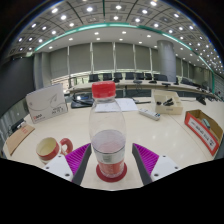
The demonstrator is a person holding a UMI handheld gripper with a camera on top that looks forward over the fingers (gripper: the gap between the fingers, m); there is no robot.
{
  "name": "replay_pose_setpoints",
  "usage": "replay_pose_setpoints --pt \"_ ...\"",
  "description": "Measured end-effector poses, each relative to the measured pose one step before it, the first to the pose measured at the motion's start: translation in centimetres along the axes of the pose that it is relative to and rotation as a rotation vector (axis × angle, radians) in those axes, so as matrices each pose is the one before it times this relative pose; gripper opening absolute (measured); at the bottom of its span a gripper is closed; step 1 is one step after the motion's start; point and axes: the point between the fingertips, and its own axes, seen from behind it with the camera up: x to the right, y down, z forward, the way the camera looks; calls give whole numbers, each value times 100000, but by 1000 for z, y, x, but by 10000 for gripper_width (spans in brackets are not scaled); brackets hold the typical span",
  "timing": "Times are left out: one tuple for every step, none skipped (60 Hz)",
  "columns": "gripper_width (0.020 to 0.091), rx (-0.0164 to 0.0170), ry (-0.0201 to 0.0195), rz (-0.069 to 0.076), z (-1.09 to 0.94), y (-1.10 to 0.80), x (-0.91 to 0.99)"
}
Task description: Pour water
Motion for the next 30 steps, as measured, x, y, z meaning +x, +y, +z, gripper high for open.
replay_pose_setpoints --pt "845 -793 42 852 -293 4 -4" --pt "861 -755 271 671 -333 -20 20" --pt "866 -629 506 527 -421 -66 40" --pt "863 -830 789 127 87 -87 208" --pt "859 -216 435 -40 -977 42 -165" --pt "859 -422 551 -241 -543 -53 82" --pt "858 -469 652 -367 -544 -111 98" --pt "860 -565 744 -422 -570 -91 32" --pt "861 -529 690 -484 -639 -96 -18" --pt "861 -483 537 -548 -699 -124 -98" --pt "861 -807 444 -506 -238 -430 -93" --pt "859 -406 441 -359 -749 -73 -126" --pt "858 -193 491 -211 -1066 -34 -341" --pt "860 -255 321 -233 -800 -143 -224" --pt "858 -165 156 -288 -810 -164 -252" --pt "859 -146 68 -338 -829 -174 -257" --pt "859 -179 140 -209 -858 -172 -247" --pt "861 -124 360 -38 -849 -215 -195" --pt "860 -39 462 24 -857 -196 -194" --pt "861 -233 475 -106 -421 -349 60" --pt "862 -38 537 -86 -1070 -81 -323" --pt "860 -329 529 -17 -901 -118 -187" --pt "860 -416 512 142 -927 -81 -194" --pt "859 -231 414 193 -945 -136 -193" --pt "859 -141 308 169 -929 -114 -225" --pt "860 -296 423 138 -907 -73 -220" --pt "861 -755 646 68 -735 -54 -27" --pt "859 -793 579 4 -626 -4 -99" --pt "859 -430 289 -1 -1003 107 -333" --pt "860 -103 75 -73 -829 -8 -225"
